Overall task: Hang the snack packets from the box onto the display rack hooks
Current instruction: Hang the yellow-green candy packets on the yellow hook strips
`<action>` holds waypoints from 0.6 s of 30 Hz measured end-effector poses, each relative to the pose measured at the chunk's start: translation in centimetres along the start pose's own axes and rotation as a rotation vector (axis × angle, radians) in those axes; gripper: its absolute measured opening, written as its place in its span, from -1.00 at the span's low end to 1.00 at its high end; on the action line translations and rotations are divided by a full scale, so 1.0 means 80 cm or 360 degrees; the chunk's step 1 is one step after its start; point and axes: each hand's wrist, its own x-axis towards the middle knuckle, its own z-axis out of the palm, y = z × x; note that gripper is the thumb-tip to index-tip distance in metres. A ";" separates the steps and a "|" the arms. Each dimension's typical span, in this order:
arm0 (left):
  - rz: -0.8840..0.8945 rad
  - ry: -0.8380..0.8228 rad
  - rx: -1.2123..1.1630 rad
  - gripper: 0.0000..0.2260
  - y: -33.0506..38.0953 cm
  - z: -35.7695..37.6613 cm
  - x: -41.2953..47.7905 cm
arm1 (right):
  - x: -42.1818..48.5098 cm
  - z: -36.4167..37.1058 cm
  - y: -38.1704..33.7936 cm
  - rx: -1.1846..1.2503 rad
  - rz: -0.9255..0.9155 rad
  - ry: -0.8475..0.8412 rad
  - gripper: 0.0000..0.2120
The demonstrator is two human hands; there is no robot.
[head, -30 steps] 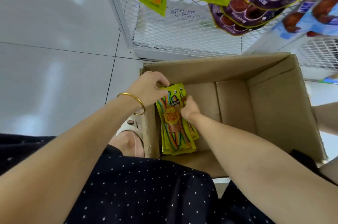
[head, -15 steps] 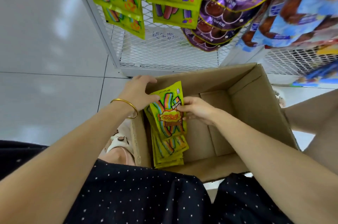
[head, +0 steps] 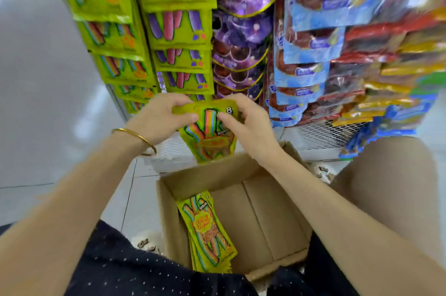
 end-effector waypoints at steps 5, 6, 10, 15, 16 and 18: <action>0.0160 0.0235 -0.0038 -0.84 0.071 -0.096 0.009 | 0.051 -0.035 -0.100 -0.0123 -0.0646 0.0224 -0.52; 0.0194 0.0285 -0.0062 -0.84 0.085 -0.115 0.011 | 0.064 -0.040 -0.119 -0.0141 -0.0733 0.0275 -0.55; 0.0346 0.0543 -0.0160 -0.88 0.139 -0.183 0.017 | 0.117 -0.058 -0.186 -0.0151 -0.1019 0.0418 -0.84; 0.0424 0.1247 -0.0436 -0.95 0.181 -0.279 0.043 | 0.176 -0.067 -0.270 -0.0063 -0.1218 0.0549 -0.88; 0.0412 0.1379 -0.0440 -0.94 0.184 -0.299 0.053 | 0.186 -0.067 -0.286 -0.0083 -0.1261 0.0565 -0.86; 0.0355 0.1539 -0.0428 -0.86 0.189 -0.334 0.076 | 0.208 -0.068 -0.313 -0.0120 -0.1309 0.0604 -0.82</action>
